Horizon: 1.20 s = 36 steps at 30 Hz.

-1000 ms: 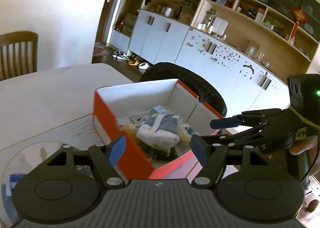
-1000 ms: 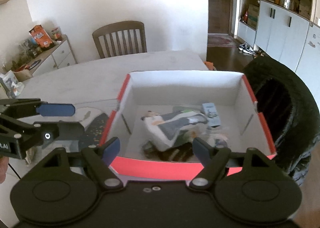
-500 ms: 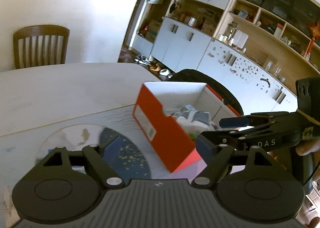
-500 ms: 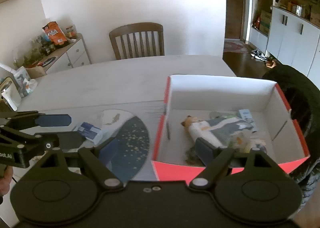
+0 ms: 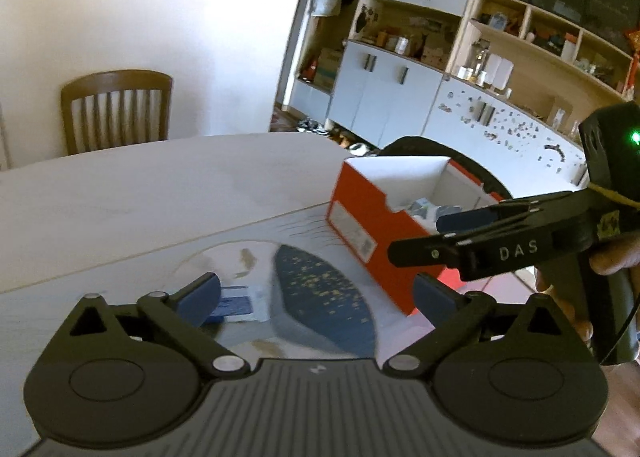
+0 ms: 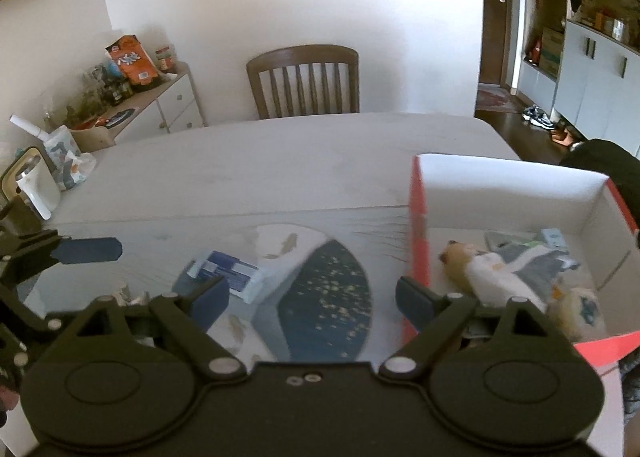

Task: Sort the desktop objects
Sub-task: 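Withdraw both tools from the shoebox back over the table, then grasp the silver foil ZHOUSHI packet with the left gripper while the right grasps the blue bar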

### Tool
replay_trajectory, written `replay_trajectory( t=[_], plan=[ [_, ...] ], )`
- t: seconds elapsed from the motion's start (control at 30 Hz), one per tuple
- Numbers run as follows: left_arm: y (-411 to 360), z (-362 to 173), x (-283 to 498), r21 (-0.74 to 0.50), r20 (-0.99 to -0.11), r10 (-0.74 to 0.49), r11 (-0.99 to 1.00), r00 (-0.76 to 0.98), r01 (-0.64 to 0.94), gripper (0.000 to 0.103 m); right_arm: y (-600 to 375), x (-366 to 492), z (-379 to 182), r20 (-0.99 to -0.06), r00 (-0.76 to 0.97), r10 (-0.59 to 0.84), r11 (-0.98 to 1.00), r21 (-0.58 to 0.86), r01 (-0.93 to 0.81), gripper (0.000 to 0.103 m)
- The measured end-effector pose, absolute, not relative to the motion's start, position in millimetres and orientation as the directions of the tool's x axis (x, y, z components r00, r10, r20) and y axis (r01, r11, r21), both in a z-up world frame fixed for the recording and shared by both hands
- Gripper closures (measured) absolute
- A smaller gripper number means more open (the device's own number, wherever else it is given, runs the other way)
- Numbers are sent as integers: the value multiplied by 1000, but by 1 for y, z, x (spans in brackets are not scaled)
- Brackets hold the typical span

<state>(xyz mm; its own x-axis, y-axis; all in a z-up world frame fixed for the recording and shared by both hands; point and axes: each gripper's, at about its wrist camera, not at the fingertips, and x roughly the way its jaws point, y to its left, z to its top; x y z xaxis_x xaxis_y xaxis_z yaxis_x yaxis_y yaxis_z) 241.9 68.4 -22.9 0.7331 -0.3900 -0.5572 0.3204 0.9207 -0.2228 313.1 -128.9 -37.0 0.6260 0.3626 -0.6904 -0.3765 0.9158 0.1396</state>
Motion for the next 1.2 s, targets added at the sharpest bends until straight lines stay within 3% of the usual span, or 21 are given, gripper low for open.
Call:
replay_trajectory(
  t=[0.67,1.2],
  plan=[
    [142,-65,226,-129,-651,-166,986,741,108,0,-52,329,-68,-723,580,375,876,72,-477,13],
    [156,-102,234,-115,-729,-112,993,675,40,0,-14,364,-113,-781,505,368,835,39,-549,14]
  ],
)
